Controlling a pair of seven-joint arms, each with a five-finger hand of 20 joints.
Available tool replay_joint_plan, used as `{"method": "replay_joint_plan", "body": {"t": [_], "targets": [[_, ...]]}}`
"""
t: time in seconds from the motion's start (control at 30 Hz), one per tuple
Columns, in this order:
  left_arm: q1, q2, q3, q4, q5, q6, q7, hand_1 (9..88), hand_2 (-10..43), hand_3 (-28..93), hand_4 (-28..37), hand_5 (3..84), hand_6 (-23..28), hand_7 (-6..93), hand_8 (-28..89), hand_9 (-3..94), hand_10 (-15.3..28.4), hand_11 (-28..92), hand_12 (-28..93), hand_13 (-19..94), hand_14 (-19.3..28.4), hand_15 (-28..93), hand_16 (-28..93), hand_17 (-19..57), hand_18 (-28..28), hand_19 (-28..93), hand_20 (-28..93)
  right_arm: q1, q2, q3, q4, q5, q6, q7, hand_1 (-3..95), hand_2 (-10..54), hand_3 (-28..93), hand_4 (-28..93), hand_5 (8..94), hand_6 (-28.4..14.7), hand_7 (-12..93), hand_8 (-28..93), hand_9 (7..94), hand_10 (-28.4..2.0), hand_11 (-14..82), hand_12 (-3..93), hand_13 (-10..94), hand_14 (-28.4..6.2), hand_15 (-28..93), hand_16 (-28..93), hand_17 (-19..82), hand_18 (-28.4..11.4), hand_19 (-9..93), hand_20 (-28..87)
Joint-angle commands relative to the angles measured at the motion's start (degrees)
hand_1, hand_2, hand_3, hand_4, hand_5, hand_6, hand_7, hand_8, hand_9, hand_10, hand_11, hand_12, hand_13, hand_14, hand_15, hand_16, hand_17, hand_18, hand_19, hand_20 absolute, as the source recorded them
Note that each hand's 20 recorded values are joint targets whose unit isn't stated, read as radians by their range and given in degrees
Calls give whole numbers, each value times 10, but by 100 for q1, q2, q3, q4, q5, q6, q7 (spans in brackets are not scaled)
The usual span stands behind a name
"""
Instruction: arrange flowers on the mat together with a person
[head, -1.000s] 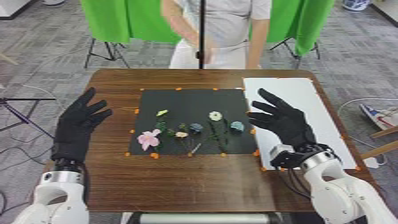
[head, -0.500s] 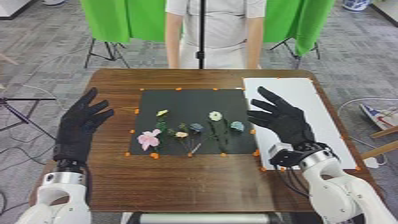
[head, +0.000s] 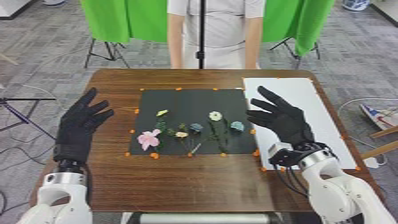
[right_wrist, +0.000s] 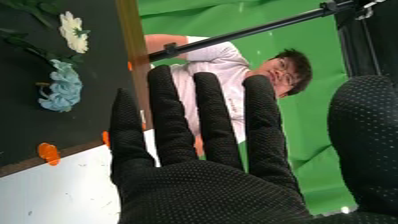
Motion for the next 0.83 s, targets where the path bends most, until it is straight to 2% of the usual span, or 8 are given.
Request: {"method": "replay_joint_plan", "body": {"t": [0.03,0.17,0.4,0.83], "targets": [[30,-32,16,35,-19,38,-3,213,62,788,-283,360,51,83,-74,384,178,230,100,288,258,486,-74,-68,266,520,182,-9,-56,-17,-4,20,3,-93,169,39,810,-283,363,59,128,-118,417,-107,52,143,339,-170,187,191,32,-228,383,137],[60,-11,22,27,-34,51,30,213,63,788,-283,360,51,84,-74,384,178,231,99,287,258,486,-75,-67,265,522,185,-25,-63,-15,-5,28,-1,-110,169,39,811,-283,365,59,129,-119,418,-108,53,143,340,-170,189,192,33,-228,383,137],[68,-74,-8,24,27,-3,-61,213,63,788,-283,360,51,84,-74,383,180,229,98,287,259,486,-75,-66,264,523,188,-79,-77,-10,-30,32,18,-94,169,39,813,-283,365,59,130,-119,418,-108,53,142,343,-170,191,191,33,-227,383,137],[137,-5,29,4,-25,51,-17,213,64,788,-283,359,51,84,-74,384,179,231,99,287,259,487,-75,-65,266,527,193,-144,-91,9,-55,25,2,-51,169,40,813,-283,366,59,128,-119,420,-108,54,141,343,-170,194,188,32,-226,381,139]]}}
